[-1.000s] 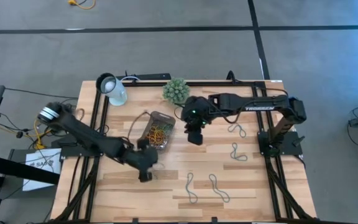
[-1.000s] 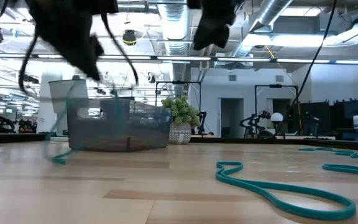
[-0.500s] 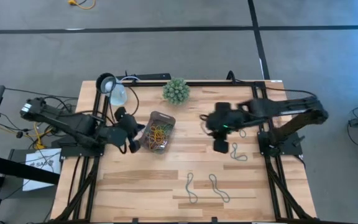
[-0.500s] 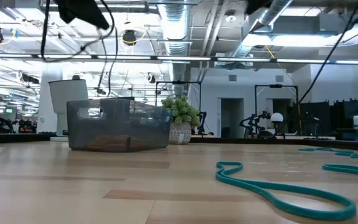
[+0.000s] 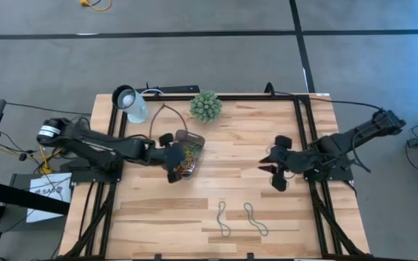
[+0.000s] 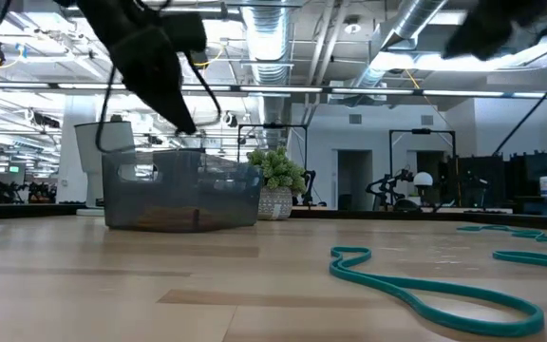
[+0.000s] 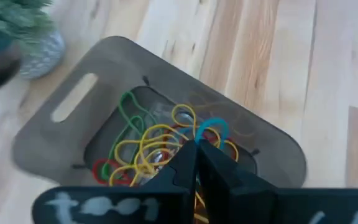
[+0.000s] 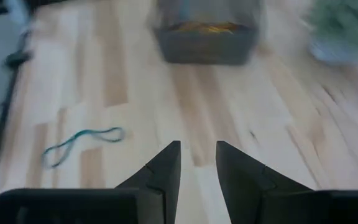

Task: Pick and place items into bin
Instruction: Put the blue rubber band into the black bin

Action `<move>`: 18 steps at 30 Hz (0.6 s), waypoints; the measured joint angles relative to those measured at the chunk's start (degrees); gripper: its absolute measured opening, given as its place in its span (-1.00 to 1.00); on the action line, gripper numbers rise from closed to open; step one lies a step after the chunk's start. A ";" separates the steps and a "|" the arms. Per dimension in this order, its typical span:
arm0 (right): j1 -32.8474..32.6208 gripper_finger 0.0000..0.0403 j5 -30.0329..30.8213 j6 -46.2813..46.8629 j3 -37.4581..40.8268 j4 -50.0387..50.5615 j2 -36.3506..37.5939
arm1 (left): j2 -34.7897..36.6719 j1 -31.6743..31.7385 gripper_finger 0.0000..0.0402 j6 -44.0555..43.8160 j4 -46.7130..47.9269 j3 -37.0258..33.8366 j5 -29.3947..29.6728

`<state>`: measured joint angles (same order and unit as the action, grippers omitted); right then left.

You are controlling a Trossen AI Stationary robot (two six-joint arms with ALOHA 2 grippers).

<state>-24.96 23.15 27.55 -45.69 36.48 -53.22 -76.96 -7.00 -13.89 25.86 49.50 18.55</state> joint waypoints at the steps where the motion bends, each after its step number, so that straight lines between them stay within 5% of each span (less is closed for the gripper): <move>1: -0.53 -0.53 1.67 2.93 2.69 -1.00 1.50 | -1.10 0.67 -1.00 0.59 -0.73 0.02 -0.87; 5: -3.40 -0.53 5.21 15.96 13.17 -4.61 5.68 | -4.20 2.36 -1.00 1.18 0.71 0.00 -2.66; 12: -6.54 -0.53 11.50 26.78 25.29 -12.98 6.49 | -4.00 7.42 -1.00 4.61 -2.10 0.46 5.07; 18: -5.65 -0.53 9.92 33.04 28.03 -12.85 5.99 | -3.25 14.16 -1.00 9.10 -3.23 3.00 0.29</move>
<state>-30.60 33.06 60.59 -17.66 23.64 -47.23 -80.20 7.15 -4.80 22.63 52.50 18.84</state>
